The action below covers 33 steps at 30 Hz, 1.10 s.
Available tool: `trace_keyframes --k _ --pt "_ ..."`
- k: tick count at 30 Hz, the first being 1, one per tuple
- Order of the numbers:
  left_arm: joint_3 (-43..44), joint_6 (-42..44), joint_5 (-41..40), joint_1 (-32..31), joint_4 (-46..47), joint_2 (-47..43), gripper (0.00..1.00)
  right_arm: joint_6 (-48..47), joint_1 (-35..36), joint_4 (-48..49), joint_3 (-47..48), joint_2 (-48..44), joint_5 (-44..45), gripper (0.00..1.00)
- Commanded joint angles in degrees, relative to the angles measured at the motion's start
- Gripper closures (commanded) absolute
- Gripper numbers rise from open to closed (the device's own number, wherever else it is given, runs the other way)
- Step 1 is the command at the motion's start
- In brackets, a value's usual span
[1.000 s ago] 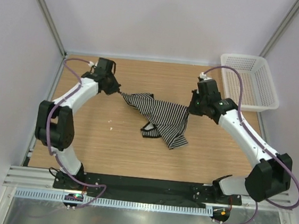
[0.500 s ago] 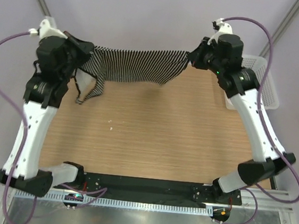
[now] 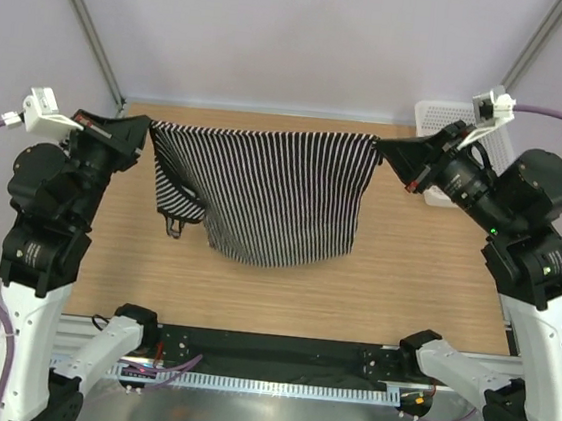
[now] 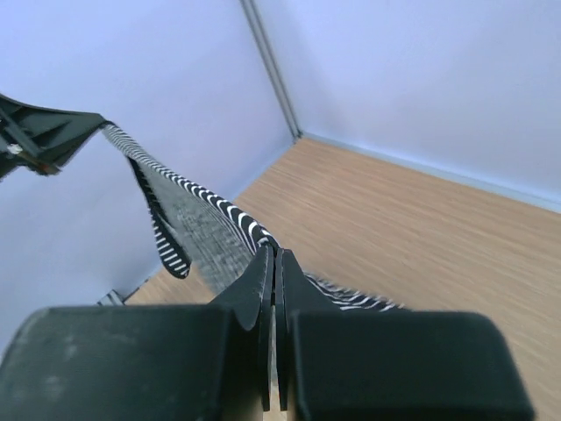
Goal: Fold and stack the tank tops
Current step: Flatten the tank top out
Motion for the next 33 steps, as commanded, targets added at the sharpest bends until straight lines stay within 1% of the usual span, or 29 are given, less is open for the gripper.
trace_keyframes --k 1,3,4,5,7,8,10,11,12,13,14,16,17,18,19,20,21,22,23,24,26,27,28,29,30,31,33 --pt "1.90 -0.37 -1.93 0.50 0.76 4.52 1.00 -1.69 -0.57 -5.97 3.17 7.31 8.17 0.99" --pt "1.99 -1.06 -0.53 0.50 1.55 7.78 1.00 -1.87 -0.57 -7.57 5.20 11.10 11.43 0.99" --pt "1.38 -1.51 1.57 0.50 2.34 11.80 1.00 -1.61 -0.74 -7.75 5.20 13.38 13.01 0.99" --pt "0.15 -1.94 3.07 0.50 4.35 13.93 1.00 -0.65 -0.92 -7.41 4.77 17.50 13.72 0.99" --pt "-1.43 -3.26 6.06 0.50 6.55 19.11 1.00 0.76 -3.02 -6.01 4.33 22.17 15.22 0.99" --pt "-2.92 -3.79 6.68 0.50 8.65 24.79 1.00 1.46 -4.33 -5.48 4.06 26.72 14.88 0.99" --pt "-4.25 -4.84 7.91 0.41 12.25 30.44 1.00 4.19 -8.54 -2.77 4.06 30.88 12.95 0.99" --pt "-4.25 -5.28 8.27 0.41 13.41 37.26 1.00 4.81 -9.87 -1.88 4.41 35.77 12.59 0.99" --pt "-3.64 -5.55 8.79 0.50 14.38 40.63 1.00 5.94 -10.84 -1.35 5.20 38.25 12.76 0.99" --pt "-1.11 -5.73 10.62 0.41 15.26 44.76 1.00 6.48 -12.50 -0.38 7.21 41.32 12.68 0.99" --pt "0.56 -5.73 11.51 0.41 15.35 51.59 1.00 6.92 -13.13 0.50 8.44 46.58 11.37 0.99" --pt "4.78 -5.82 13.53 0.41 15.44 59.09 1.00 8.67 -14.27 1.82 11.78 52.58 11.53 0.99" --pt "9.76 -5.73 16.50 0.41 14.92 62.08 0.99 9.29 -14.97 2.09 15.71 54.95 11.97 0.99" --pt "12.16 -5.64 17.84 0.41 14.57 67.51 0.88 9.82 -15.33 2.00 17.93 57.59 13.02 0.97" --pt "16.62 -5.55 18.81 0.41 13.08 69.30 0.74 10.95 -15.59 1.65 21.43 61.01 13.81 0.90" --pt "18.41 -4.94 18.64 0.41 12.02 70.71 0.58 11.31 -15.94 1.74 22.51 62.26 14.25 0.79" --pt "19.38 -4.24 17.77 0.23 11.23 70.90 0.40 11.40 -15.95 2.00 22.78 62.62 15.21 0.47" --pt "19.56 -3.45 16.37 -0.03 10.27 69.86 0.32 11.14 -15.95 2.78 22.52 61.76 16.01 0.36" --pt "18.87 -1.88 13.14 -0.20 10.17 68.72 0.15 10.70 -15.95 3.49 20.52 60.70 16.62 0.31" --pt "17.91 -1.08 11.97 -0.38 10.17 67.40 0.13 10.35 -16.03 4.45 18.67 59.47 17.24 0.31" --pt "13.70 0.24 9.51 -0.38 9.47 61.44 0.13 9.91 -16.03 8.22 12.35 54.91 17.77 0.32" --pt "13.68 0.51 7.85 -0.38 9.47 61.41 0.13 9.91 -15.95 8.24 9.89 52.89 17.77 0.34" --pt "11.07 0.77 7.39 -0.47 9.29 58.80 0.14 9.91 -15.95 10.24 7.43 51.22 17.08 0.37" --pt "9.65 1.04 7.22 -0.56 9.29 57.38 0.16 9.91 -16.03 11.31 2.35 47.46 16.37 0.40" --pt "8.24 2.00 6.95 -0.64 9.29 56.24 0.17 10.17 -16.04 12.36 -0.22 45.85 15.58 0.45" --pt "5.70 2.53 6.43 -0.99 8.94 55.18 0.19 10.26 -16.04 13.42 -4.60 44.36 14.27 0.47" --pt "3.49 3.67 5.37 -1.87 8.33 52.54 0.22 10.96 -16.03 13.86 -8.75 40.14 12.95 0.54"
